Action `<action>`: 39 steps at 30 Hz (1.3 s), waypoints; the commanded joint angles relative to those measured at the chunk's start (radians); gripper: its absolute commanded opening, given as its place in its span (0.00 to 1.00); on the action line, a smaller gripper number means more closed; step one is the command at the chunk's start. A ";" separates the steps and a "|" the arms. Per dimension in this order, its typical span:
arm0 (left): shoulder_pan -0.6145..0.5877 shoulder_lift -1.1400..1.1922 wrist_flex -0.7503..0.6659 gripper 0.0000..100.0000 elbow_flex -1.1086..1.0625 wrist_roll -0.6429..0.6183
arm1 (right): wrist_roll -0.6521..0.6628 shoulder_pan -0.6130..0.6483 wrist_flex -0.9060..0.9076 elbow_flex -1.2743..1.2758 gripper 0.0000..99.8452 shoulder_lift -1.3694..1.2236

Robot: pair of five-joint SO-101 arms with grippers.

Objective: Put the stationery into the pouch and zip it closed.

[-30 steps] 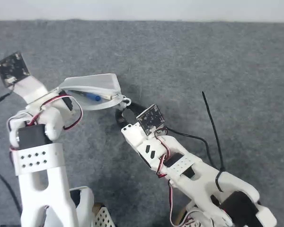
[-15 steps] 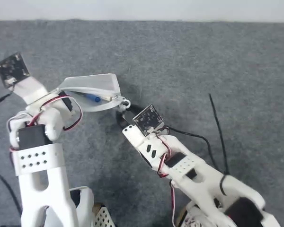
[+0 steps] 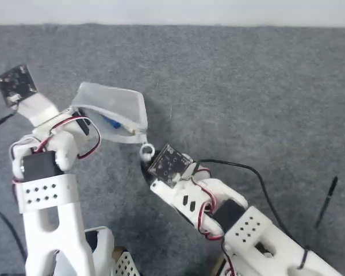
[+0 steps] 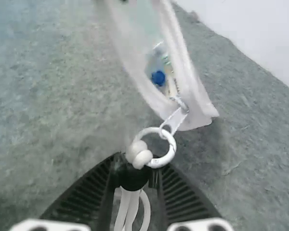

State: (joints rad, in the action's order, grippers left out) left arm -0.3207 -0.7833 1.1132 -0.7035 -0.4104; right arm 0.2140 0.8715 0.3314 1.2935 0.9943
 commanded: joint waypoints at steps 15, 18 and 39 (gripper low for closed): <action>0.218 -0.012 -0.034 0.21 -0.013 0.075 | 0.118 0.137 0.171 -0.029 0.01 0.070; 0.290 -0.012 -0.034 0.21 -0.019 0.126 | 0.120 0.137 0.171 -0.029 0.01 0.071; 0.511 -0.014 -0.026 0.21 -0.067 0.302 | 0.120 0.117 0.294 -0.012 0.01 0.344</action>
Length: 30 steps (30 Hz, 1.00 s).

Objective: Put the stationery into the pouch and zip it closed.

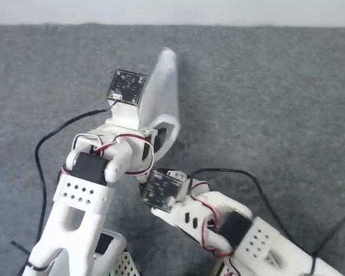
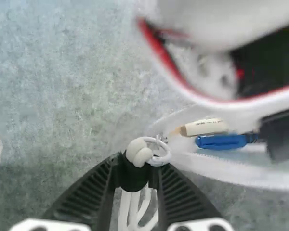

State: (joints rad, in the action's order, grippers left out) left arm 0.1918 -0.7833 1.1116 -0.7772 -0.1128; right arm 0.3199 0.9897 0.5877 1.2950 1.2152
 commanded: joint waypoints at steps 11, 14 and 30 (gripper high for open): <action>-0.011 -0.195 0.057 0.21 0.002 0.002 | 0.014 -0.064 0.047 0.023 0.01 0.222; -0.008 -0.285 0.064 0.21 -0.030 0.002 | 0.011 -0.099 0.047 0.021 0.01 0.229; -0.011 -0.387 0.095 0.21 -0.065 0.009 | -0.049 -0.231 -0.008 0.017 0.01 0.231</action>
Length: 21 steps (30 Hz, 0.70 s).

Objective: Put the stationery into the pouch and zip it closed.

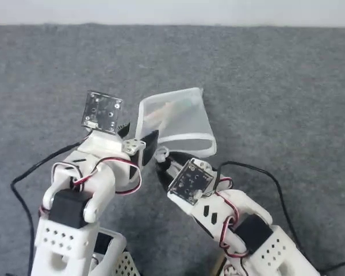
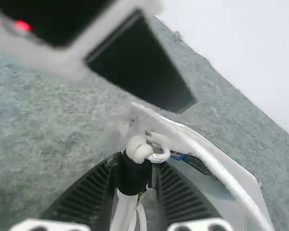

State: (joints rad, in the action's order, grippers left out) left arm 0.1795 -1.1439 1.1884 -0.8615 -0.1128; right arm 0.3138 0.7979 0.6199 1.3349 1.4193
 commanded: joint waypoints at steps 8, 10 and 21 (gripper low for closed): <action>0.006 -0.026 0.037 0.21 0.021 0.060 | -0.060 -0.150 -0.039 -0.061 0.01 0.027; 0.009 -0.026 0.048 0.21 0.022 0.068 | -0.060 -0.176 -0.041 -0.068 0.01 0.027; 0.112 -0.026 0.094 0.21 0.021 0.101 | -0.058 -0.186 -0.038 -0.054 0.01 0.122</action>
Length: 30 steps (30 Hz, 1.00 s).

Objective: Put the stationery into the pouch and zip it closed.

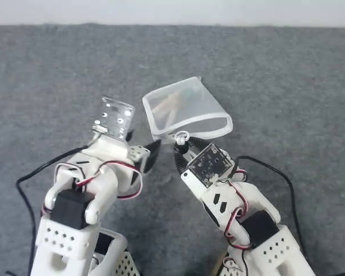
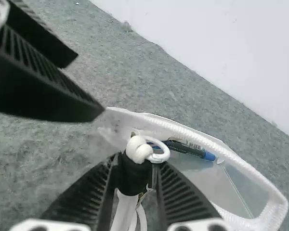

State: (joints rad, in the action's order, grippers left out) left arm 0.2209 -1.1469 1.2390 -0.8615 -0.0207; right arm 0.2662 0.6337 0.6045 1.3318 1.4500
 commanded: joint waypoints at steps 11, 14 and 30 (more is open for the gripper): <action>0.097 -0.273 0.052 0.21 -0.042 0.006 | -0.003 -0.022 0.084 -0.015 0.01 0.360; 0.098 -0.358 0.051 0.21 -0.071 0.008 | 0.012 -0.022 0.091 -0.020 0.01 0.360; 0.101 -0.446 -0.068 0.26 -0.200 0.002 | 0.101 -0.018 0.265 -0.161 0.01 0.363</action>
State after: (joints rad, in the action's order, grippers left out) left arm 0.3130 -1.5842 1.2098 -1.0733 -0.0207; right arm 0.3475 0.6276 0.8669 1.2474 1.7783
